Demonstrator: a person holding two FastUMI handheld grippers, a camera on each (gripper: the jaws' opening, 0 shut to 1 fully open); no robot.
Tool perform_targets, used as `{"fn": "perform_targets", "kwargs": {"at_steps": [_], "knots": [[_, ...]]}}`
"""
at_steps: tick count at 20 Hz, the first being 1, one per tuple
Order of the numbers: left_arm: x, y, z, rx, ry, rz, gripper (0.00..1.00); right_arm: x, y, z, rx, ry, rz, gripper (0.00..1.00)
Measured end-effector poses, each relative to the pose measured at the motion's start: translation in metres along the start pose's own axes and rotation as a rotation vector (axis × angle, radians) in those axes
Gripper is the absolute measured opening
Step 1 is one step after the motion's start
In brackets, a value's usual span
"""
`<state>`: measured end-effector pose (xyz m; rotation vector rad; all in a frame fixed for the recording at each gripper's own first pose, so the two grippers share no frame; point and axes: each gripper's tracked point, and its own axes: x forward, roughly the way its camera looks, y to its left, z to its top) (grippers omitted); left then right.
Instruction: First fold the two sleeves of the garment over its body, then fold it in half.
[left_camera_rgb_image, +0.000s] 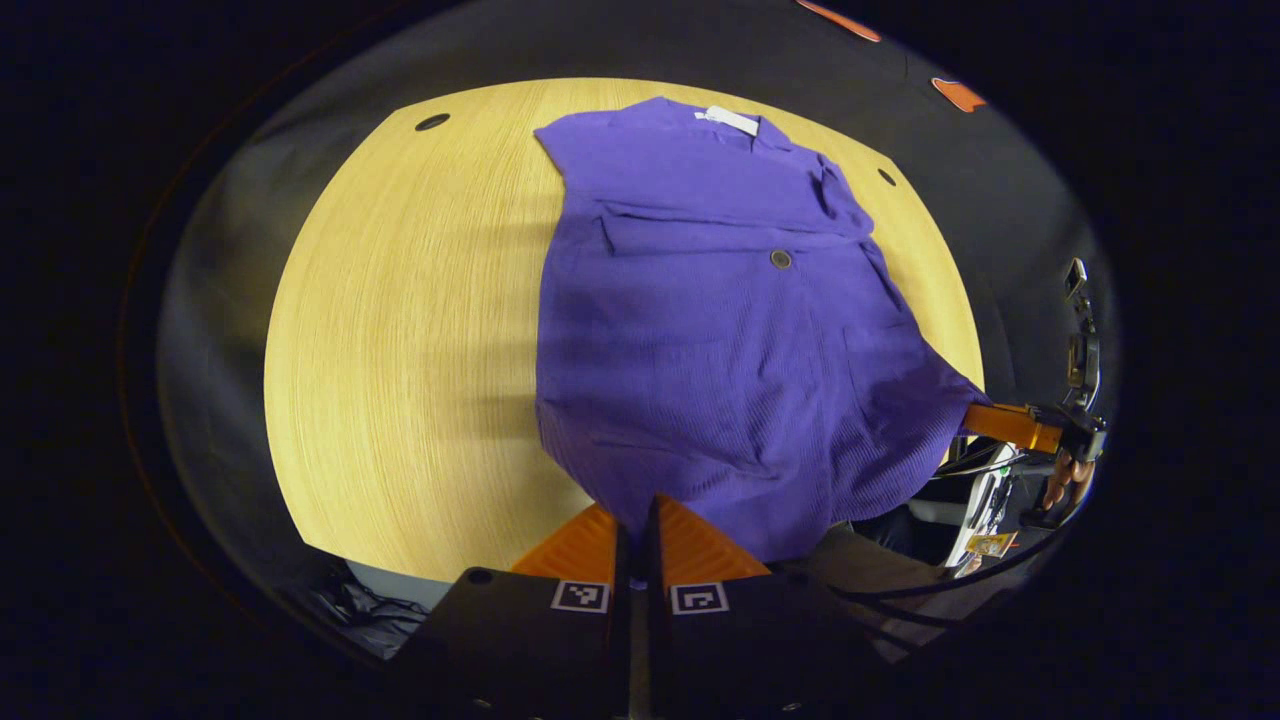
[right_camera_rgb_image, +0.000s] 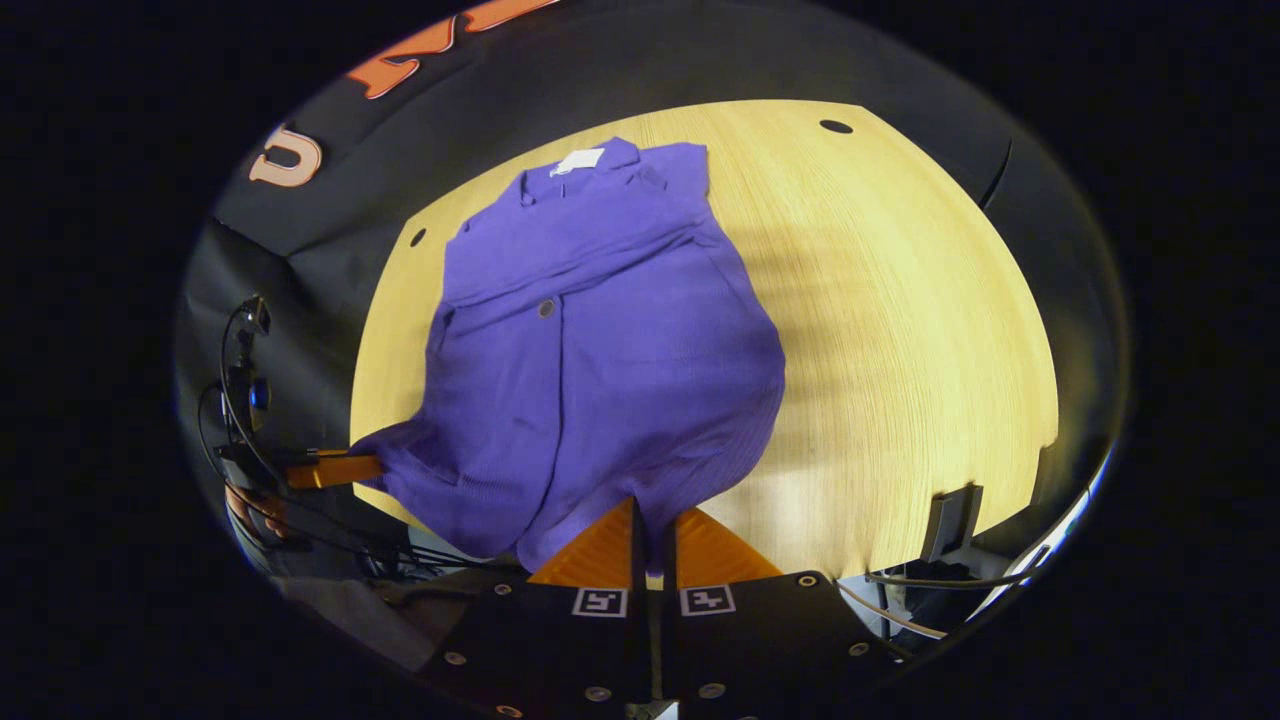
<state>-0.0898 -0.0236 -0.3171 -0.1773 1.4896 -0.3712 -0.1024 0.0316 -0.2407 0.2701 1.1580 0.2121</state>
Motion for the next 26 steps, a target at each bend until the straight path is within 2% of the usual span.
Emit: {"fn": "perform_targets", "kwargs": {"at_steps": [8, 13, 19, 26], "knots": [[-0.034, 0.006, 0.081, 0.214, -0.066, -0.024, 0.08, -0.031, 0.023, 0.064, -0.003, -0.113, -0.09, 0.05], [-0.052, 0.008, 0.134, 0.291, -0.103, 0.017, 0.08, -0.04, 0.035, 0.11, -0.034, -0.143, -0.07, 0.05], [-0.048, 0.005, 0.185, 0.237, -0.109, 0.049, 0.08, -0.021, 0.025, 0.166, -0.098, -0.11, -0.029, 0.05], [-0.035, 0.014, 0.236, 0.205, -0.073, 0.122, 0.08, 0.012, 0.006, 0.229, -0.142, -0.05, -0.009, 0.05]]}}
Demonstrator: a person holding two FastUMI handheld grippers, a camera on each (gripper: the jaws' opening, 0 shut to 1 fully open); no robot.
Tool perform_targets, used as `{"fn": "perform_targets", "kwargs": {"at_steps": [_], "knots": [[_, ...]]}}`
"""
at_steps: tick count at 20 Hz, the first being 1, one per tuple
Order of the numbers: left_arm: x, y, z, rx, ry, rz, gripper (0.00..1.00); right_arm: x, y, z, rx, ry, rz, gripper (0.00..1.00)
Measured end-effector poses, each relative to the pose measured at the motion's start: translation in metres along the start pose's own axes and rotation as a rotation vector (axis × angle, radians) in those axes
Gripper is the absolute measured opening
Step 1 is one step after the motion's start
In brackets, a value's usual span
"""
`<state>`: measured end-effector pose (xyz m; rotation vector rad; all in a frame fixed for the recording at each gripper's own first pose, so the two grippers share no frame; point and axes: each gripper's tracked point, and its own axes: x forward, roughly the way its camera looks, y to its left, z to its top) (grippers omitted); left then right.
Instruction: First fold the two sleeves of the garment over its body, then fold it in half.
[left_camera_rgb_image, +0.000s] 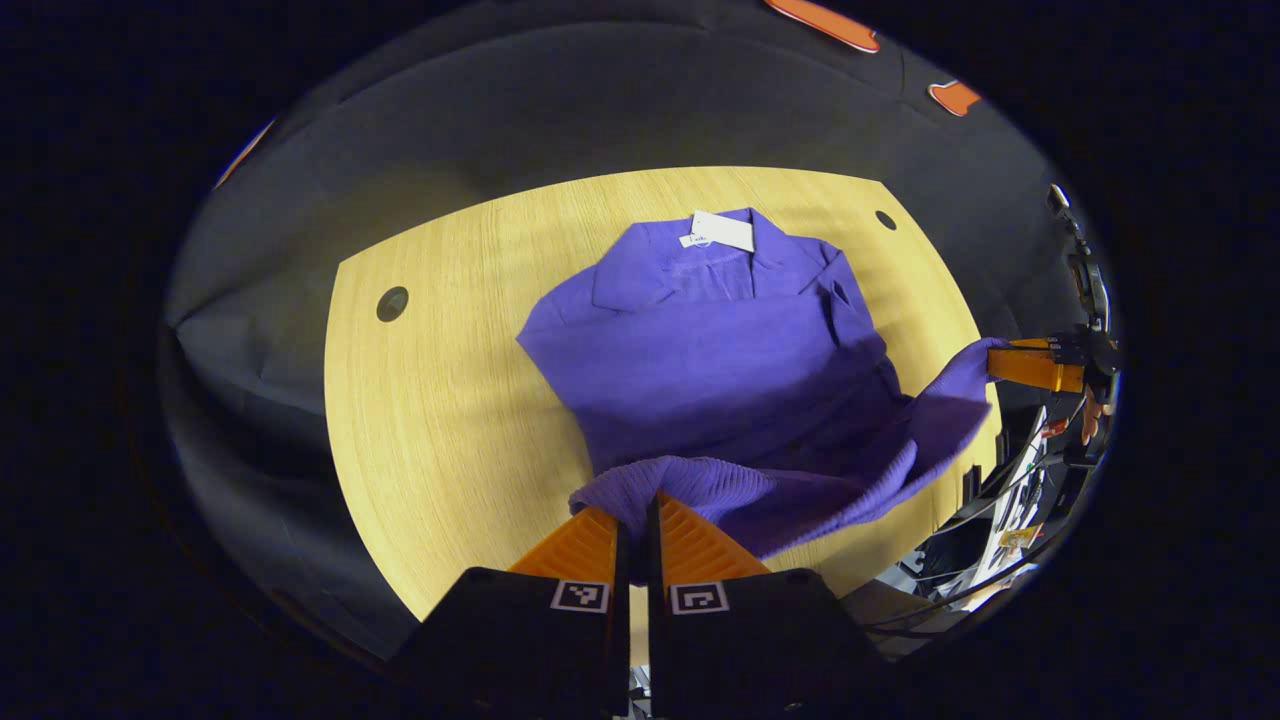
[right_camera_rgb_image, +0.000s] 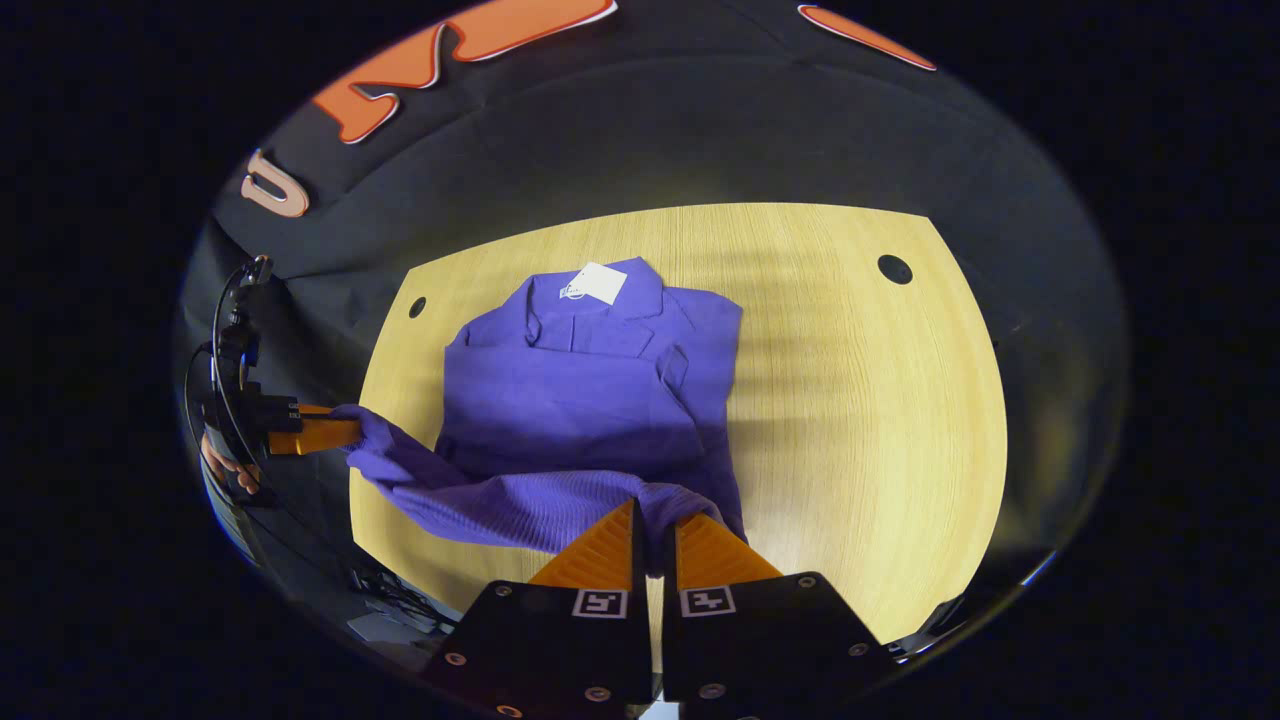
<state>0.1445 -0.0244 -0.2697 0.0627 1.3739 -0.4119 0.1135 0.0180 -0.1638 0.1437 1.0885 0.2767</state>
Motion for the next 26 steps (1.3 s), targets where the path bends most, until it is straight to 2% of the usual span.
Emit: {"fn": "perform_targets", "kwargs": {"at_steps": [12, 22, 24, 26], "knots": [[0.025, 0.01, 0.059, -0.099, -0.002, 0.02, 0.08, 0.04, -0.017, 0.064, 0.029, 0.005, 0.074, 0.05], [0.057, 0.036, 0.124, -0.154, -0.099, 0.135, 0.08, 0.084, -0.024, 0.128, 0.173, -0.037, 0.106, 0.05], [0.065, 0.045, 0.134, -0.161, -0.131, 0.17, 0.11, 0.096, -0.025, 0.14, 0.213, -0.057, 0.112, 0.06], [0.071, 0.053, 0.143, -0.218, -0.18, 0.197, 0.14, 0.1, -0.028, 0.159, 0.27, -0.107, 0.117, 0.09]]}}
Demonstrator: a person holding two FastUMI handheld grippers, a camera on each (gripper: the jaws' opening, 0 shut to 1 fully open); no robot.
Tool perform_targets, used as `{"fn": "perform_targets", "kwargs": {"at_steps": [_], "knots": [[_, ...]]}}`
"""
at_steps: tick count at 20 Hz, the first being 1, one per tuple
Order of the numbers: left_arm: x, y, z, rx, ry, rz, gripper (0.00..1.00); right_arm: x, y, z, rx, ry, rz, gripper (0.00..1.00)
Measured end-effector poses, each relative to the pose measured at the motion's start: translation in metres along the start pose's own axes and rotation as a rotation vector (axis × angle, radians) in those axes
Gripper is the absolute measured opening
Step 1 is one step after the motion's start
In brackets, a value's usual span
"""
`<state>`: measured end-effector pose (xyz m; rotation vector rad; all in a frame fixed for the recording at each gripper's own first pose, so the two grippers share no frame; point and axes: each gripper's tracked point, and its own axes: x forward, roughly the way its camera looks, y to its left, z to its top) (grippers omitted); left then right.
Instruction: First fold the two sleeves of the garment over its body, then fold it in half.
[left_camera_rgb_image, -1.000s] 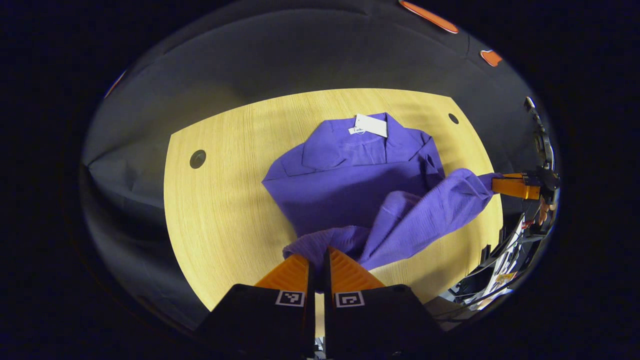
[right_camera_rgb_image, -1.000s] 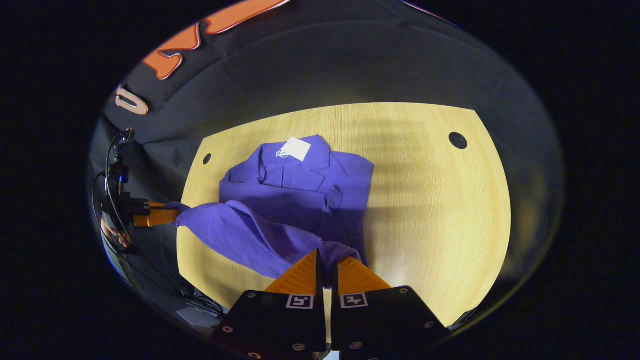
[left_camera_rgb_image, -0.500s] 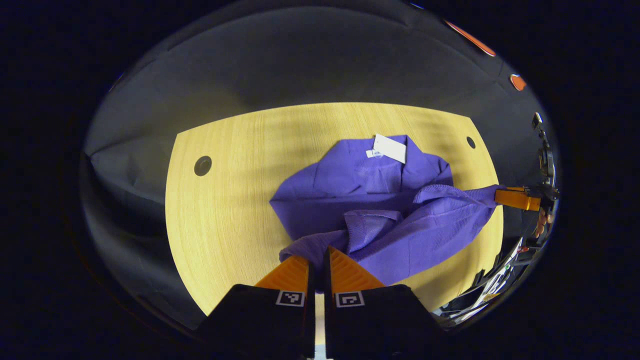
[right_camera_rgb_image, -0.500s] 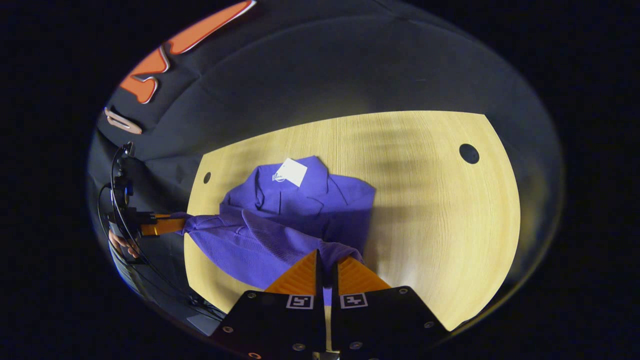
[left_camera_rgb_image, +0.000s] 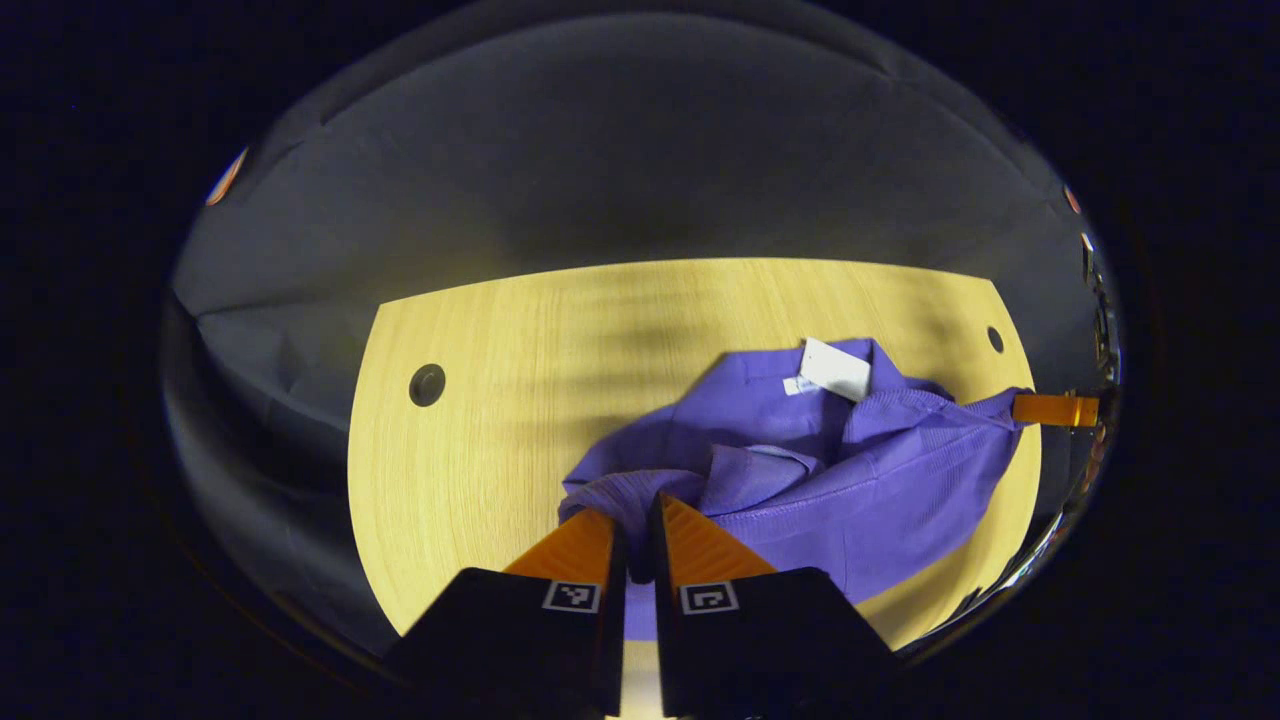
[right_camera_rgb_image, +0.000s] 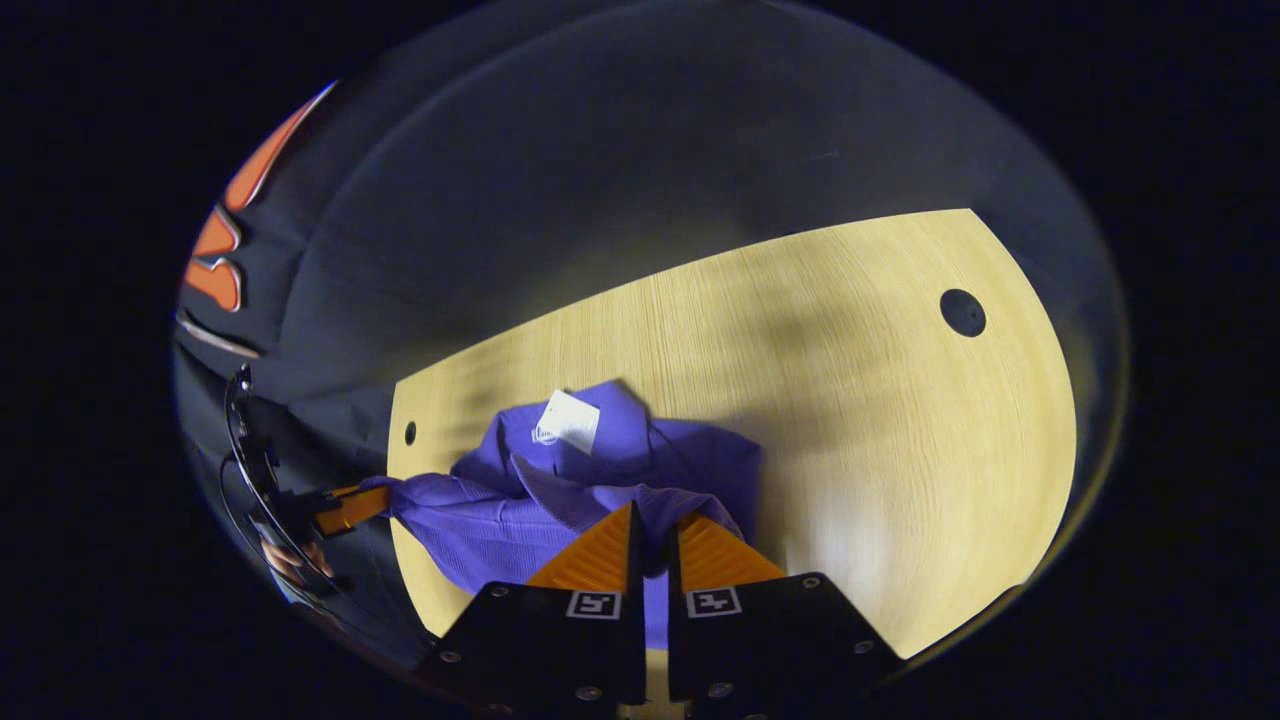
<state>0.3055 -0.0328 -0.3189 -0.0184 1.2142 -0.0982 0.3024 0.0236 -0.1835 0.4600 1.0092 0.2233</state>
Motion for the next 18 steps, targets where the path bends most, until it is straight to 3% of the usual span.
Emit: {"fn": "perform_targets", "kwargs": {"at_steps": [4, 6, 8, 9, 10, 11, 12, 13, 14, 15, 16, 18], "knots": [[-0.003, 0.026, 0.027, -0.071, -0.173, 0.086, 0.21, -0.014, -0.004, 0.042, 0.071, -0.146, 0.023, 0.2], [-0.019, 0.035, 0.055, -0.038, -0.307, 0.117, 0.2, -0.02, -0.005, 0.047, 0.067, -0.176, 0.028, 0.22], [-0.039, 0.04, 0.07, 0.024, -0.361, 0.164, 0.2, -0.033, -0.005, 0.048, 0.037, -0.206, 0.023, 0.22], [-0.047, 0.038, 0.075, 0.032, -0.386, 0.172, 0.2, -0.039, -0.005, 0.048, 0.02, -0.221, 0.016, 0.1], [-0.055, 0.031, 0.08, 0.029, -0.416, 0.162, 0.2, -0.045, 0.001, 0.047, -0.001, -0.237, 0.02, 0.26], [-0.062, 0.027, 0.081, 0.022, -0.434, 0.146, 0.24, -0.051, 0.005, 0.045, -0.021, -0.251, 0.02, 0.29], [-0.074, 0.025, 0.079, 0.008, -0.451, 0.131, 0.25, -0.058, 0.008, 0.042, -0.049, -0.267, 0.017, 0.44], [-0.081, 0.022, 0.077, -0.004, -0.462, 0.122, 0.33, -0.066, 0.01, 0.039, -0.079, -0.283, 0.006, 0.4], [-0.089, 0.016, 0.076, -0.016, -0.489, 0.095, 0.4, -0.073, 0.015, 0.036, -0.112, -0.306, -0.003, 0.43], [-0.101, 0.013, 0.076, -0.024, -0.509, 0.081, 0.57, -0.081, 0.019, 0.034, -0.14, -0.333, -0.014, 0.52], [-0.112, 0.011, 0.074, -0.028, -0.533, 0.072, 0.6, -0.09, 0.023, 0.033, -0.163, -0.366, -0.024, 0.55], [-0.134, 0.013, 0.067, -0.047, -0.572, 0.056, 0.84, -0.11, 0.034, 0.03, -0.19, -0.431, -0.032, 0.71]]}}
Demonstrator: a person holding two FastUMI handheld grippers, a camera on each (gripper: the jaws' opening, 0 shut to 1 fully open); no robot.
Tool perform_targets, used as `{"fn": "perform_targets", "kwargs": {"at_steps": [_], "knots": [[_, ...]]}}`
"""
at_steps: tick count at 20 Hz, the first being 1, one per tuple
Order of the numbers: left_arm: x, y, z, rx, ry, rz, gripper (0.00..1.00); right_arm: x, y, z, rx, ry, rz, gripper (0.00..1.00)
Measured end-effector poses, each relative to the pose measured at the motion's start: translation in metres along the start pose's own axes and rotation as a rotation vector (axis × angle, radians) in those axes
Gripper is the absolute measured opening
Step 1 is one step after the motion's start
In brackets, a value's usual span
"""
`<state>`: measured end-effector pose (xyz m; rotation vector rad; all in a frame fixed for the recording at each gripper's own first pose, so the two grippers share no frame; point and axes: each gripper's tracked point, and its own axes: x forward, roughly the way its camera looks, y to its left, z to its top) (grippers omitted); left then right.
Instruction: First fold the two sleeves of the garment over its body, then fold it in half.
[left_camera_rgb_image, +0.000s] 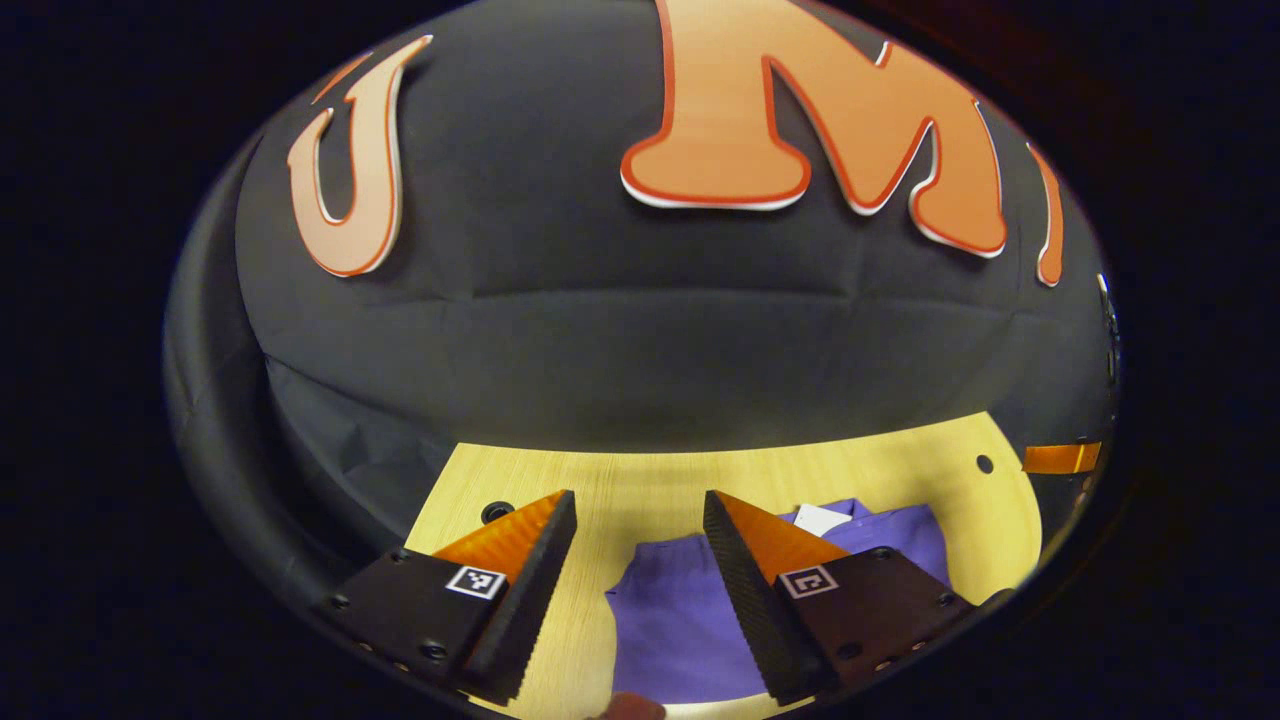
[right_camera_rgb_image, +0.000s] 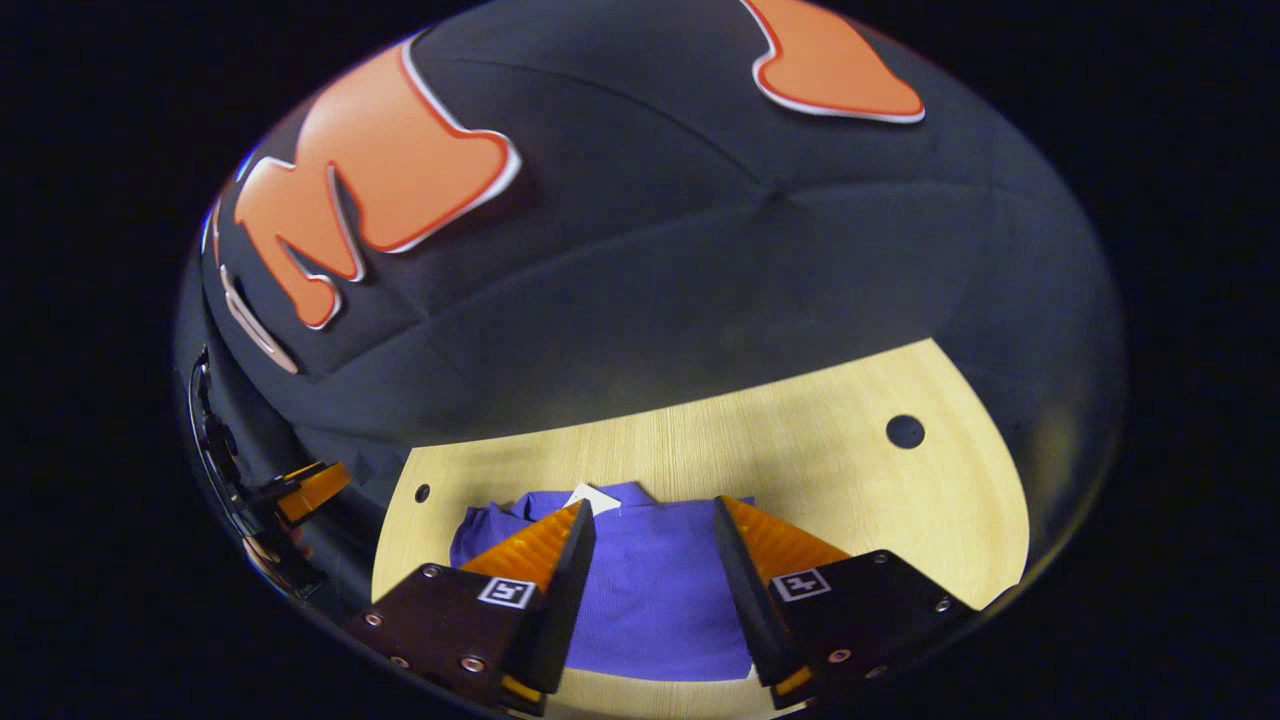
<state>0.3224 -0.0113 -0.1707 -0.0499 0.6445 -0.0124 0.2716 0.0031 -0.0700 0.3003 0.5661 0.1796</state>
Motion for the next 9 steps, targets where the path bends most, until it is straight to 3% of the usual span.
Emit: {"fn": "perform_targets", "kwargs": {"at_steps": [1, 3, 6, 9], "knots": [[-0.011, -0.002, 0.002, -0.015, -0.02, -0.012, 0.85, -0.01, 0.006, 0.003, -0.008, -0.027, -0.001, 0.81], [-0.035, -0.004, 0.007, -0.046, -0.061, -0.031, 0.84, -0.03, 0.016, 0.009, -0.036, -0.078, -0.007, 0.9], [-0.075, -0.024, 0.02, -0.06, -0.166, -0.147, 0.87, -0.058, 0.029, 0.013, -0.108, -0.158, -0.031, 0.94], [-0.104, -0.021, 0.015, -0.059, -0.212, -0.151, 0.87, -0.08, 0.047, 0.009, -0.163, -0.212, -0.052, 0.95]]}}
